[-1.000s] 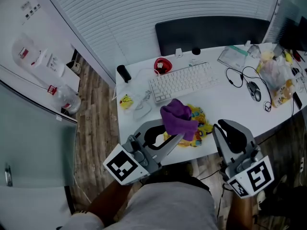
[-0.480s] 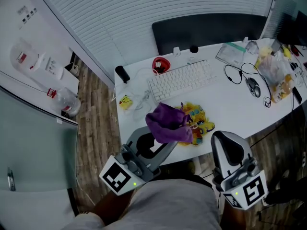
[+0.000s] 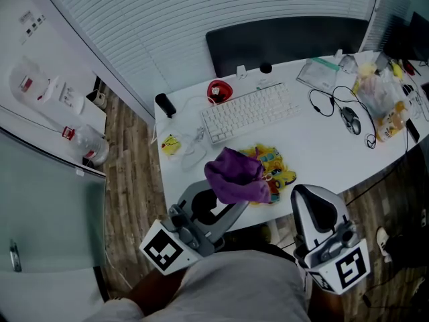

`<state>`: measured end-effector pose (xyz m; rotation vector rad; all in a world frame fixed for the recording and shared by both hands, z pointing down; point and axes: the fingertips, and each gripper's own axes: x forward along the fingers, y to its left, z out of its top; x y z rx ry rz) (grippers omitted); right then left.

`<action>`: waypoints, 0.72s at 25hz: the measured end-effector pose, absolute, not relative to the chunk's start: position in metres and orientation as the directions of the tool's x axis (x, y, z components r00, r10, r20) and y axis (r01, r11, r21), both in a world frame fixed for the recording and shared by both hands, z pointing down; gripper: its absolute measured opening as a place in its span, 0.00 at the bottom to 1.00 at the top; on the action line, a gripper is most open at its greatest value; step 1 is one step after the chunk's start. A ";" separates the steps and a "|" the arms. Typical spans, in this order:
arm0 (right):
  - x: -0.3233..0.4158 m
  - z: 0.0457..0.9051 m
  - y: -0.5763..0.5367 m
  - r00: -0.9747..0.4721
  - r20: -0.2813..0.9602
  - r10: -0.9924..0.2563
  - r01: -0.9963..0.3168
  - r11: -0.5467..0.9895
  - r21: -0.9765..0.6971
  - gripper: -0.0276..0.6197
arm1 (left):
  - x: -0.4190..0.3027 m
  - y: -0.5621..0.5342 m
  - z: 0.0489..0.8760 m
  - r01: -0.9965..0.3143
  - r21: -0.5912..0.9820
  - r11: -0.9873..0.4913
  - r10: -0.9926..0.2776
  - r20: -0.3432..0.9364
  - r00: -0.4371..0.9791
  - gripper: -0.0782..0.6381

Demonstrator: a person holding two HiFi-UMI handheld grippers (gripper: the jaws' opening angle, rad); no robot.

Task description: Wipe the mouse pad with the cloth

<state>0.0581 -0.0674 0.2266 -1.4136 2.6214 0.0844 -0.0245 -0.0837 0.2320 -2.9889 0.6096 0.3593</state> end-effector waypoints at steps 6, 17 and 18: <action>0.062 0.226 -0.071 -0.530 -0.170 -0.831 -0.841 0.541 -0.024 0.06 | -0.021 -0.087 0.230 -0.394 -0.023 -0.919 -0.376 -0.250 0.892 0.22; 0.064 0.229 -0.073 -0.514 -0.163 -0.842 -0.851 0.524 -0.026 0.06 | -0.017 -0.086 0.225 -0.380 -0.024 -0.925 -0.361 -0.269 0.893 0.22; 0.064 0.229 -0.073 -0.513 -0.162 -0.843 -0.852 0.524 -0.025 0.06 | -0.017 -0.086 0.225 -0.378 -0.023 -0.925 -0.359 -0.271 0.893 0.22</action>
